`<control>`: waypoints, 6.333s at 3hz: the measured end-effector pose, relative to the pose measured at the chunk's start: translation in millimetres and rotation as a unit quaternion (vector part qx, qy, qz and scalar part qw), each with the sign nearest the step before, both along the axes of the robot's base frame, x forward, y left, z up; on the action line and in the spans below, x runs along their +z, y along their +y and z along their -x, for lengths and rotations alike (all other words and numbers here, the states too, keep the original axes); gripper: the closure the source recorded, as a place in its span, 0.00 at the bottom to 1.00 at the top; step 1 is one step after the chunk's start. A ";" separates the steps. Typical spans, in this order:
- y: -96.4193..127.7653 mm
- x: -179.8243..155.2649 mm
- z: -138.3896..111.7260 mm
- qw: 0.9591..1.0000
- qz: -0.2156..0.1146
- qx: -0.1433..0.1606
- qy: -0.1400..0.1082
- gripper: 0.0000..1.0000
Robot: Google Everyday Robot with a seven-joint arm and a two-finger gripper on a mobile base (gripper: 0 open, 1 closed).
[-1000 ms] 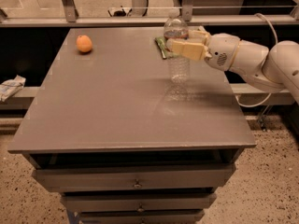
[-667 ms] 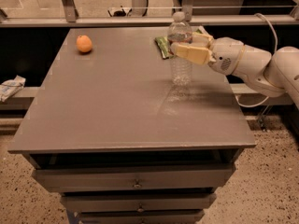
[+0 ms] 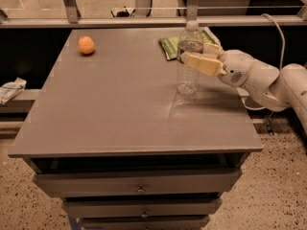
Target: Place water bottle upright
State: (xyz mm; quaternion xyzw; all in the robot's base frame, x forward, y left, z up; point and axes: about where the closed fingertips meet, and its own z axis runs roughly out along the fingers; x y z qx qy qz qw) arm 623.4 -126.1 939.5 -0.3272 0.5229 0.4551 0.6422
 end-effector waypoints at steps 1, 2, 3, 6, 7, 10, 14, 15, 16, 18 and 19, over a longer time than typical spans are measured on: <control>-5.2 -4.7 4.1 1.000 -0.021 -0.002 -0.003 1.00; -10.3 -10.0 7.3 0.999 -0.041 -0.009 -0.003 1.00; -14.3 -14.5 9.7 0.999 -0.051 -0.016 -0.002 0.90; -16.8 -15.4 10.8 0.998 -0.053 -0.020 0.000 0.20; -19.3 -15.4 9.3 0.999 -0.048 -0.017 -0.001 0.00; -34.6 -9.0 9.6 0.999 -0.008 -0.030 0.016 0.00; -60.3 83.1 -11.5 0.976 0.146 -0.116 0.113 0.00; -60.2 83.1 -11.5 0.976 0.146 -0.116 0.113 0.00; -61.6 90.5 -23.4 0.971 0.166 -0.128 0.115 0.00; -33.2 81.0 -31.7 0.924 0.210 -0.267 0.178 0.00; -27.7 63.0 -34.1 0.923 0.189 -0.266 0.203 0.00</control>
Offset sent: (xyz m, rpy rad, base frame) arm -0.0109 -0.0240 -0.0201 0.1323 -0.0040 -0.0494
